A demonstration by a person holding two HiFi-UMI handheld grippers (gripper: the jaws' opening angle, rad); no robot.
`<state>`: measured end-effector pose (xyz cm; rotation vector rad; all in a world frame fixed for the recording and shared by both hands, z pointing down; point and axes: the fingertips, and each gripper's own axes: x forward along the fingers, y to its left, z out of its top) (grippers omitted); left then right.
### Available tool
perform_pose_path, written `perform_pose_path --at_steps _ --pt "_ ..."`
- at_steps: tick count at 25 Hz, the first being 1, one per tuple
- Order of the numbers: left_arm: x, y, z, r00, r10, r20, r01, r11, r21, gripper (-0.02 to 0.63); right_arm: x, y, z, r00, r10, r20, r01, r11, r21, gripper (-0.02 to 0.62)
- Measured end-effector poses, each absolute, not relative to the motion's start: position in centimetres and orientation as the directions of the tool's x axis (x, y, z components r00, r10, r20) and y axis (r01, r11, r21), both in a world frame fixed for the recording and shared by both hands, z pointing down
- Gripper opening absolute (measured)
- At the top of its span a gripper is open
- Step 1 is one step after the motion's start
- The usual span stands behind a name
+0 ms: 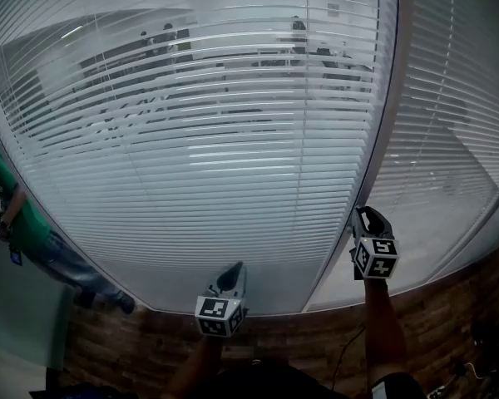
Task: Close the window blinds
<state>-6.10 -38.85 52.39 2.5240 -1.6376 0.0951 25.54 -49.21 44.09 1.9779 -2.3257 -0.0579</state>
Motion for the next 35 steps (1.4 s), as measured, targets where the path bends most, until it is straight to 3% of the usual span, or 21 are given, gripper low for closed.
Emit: perform_pose_path --at_steps 7,14,17,20,25,29,32,35 --pt "-5.8 -39.0 52.5 0.426 -0.896 0.123 -0.905 -0.419 0.077 -0.005 24.8 -49.3 44.3 -0.12 -0.988 0.095 -0.864 0.152 0.481 0.126" --pt "-3.3 -39.2 52.7 0.488 -0.868 0.09 -0.872 -0.483 0.073 -0.005 23.8 -49.0 44.4 -0.029 -0.995 0.099 -0.559 0.098 0.823 0.126" --pt "-3.3 -39.2 53.1 0.507 -0.857 0.09 -0.861 -0.497 0.11 -0.005 24.0 -49.3 45.2 0.0 -0.997 0.081 -0.409 0.074 0.91 0.126" --pt "-3.8 -39.3 52.6 0.5 -0.863 0.074 -0.863 -0.489 0.127 -0.005 24.0 -49.4 45.3 0.001 -0.997 0.071 -0.402 0.065 0.913 0.126" --pt "-4.5 -39.4 52.4 0.49 -0.868 0.08 -0.87 -0.481 0.111 -0.005 24.1 -48.7 44.9 -0.048 -0.997 0.059 -0.703 0.075 0.707 0.13" --pt "-5.1 -39.4 52.0 0.471 -0.879 0.076 -0.88 -0.463 0.104 -0.005 25.3 -48.8 45.0 -0.093 -0.995 0.044 -0.954 0.102 0.281 0.144" --pt "-5.2 -39.2 51.6 0.461 -0.885 0.07 -0.886 -0.454 0.094 -0.005 26.3 -49.0 45.0 -0.134 -0.991 0.009 -0.99 0.134 -0.046 0.152" --pt "-5.0 -39.2 52.1 0.469 -0.88 0.078 -0.883 -0.463 0.08 -0.005 26.4 -49.3 45.1 -0.15 -0.989 0.002 -0.971 0.147 -0.19 0.161"
